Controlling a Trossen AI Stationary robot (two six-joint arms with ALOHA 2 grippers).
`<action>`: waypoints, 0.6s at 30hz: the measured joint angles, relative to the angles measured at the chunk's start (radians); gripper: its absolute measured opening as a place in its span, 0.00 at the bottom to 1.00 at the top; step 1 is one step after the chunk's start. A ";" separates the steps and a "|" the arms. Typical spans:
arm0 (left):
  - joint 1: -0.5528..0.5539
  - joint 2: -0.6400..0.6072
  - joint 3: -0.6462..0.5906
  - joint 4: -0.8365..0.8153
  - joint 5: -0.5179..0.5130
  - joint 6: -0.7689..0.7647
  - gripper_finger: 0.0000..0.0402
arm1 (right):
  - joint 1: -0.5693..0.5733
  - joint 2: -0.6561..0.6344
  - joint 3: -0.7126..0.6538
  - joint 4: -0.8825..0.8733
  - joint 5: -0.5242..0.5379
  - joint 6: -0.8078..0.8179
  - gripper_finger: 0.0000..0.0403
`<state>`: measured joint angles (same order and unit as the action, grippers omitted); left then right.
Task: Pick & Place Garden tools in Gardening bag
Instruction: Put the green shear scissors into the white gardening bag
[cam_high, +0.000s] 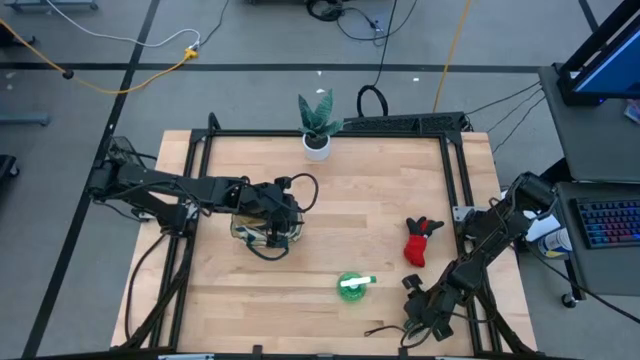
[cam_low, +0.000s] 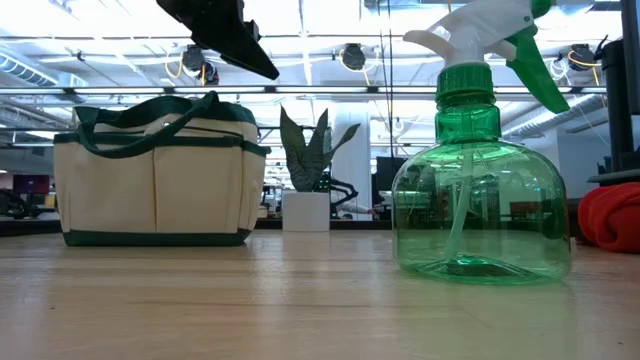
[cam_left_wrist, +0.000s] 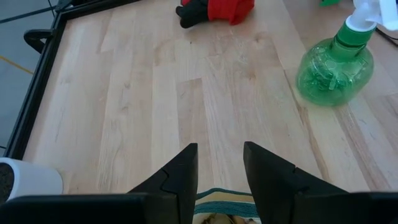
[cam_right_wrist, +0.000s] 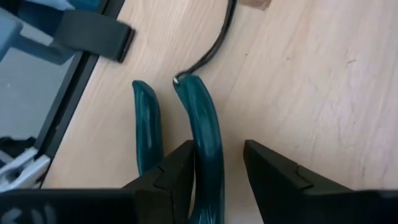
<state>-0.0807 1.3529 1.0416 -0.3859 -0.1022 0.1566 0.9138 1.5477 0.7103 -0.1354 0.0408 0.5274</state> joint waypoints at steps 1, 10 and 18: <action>0.000 0.000 0.000 0.000 0.000 0.000 0.33 | 0.000 0.001 0.000 0.001 0.009 -0.001 0.33; 0.000 0.000 0.000 0.000 0.000 0.000 0.33 | -0.001 0.002 -0.002 -0.001 0.040 -0.065 0.20; 0.000 0.000 0.000 0.000 0.000 0.000 0.33 | -0.003 0.002 -0.002 0.002 0.071 -0.059 0.12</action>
<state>-0.0807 1.3529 1.0416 -0.3860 -0.1024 0.1566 0.9112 1.5501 0.7086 -0.1336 0.1115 0.4687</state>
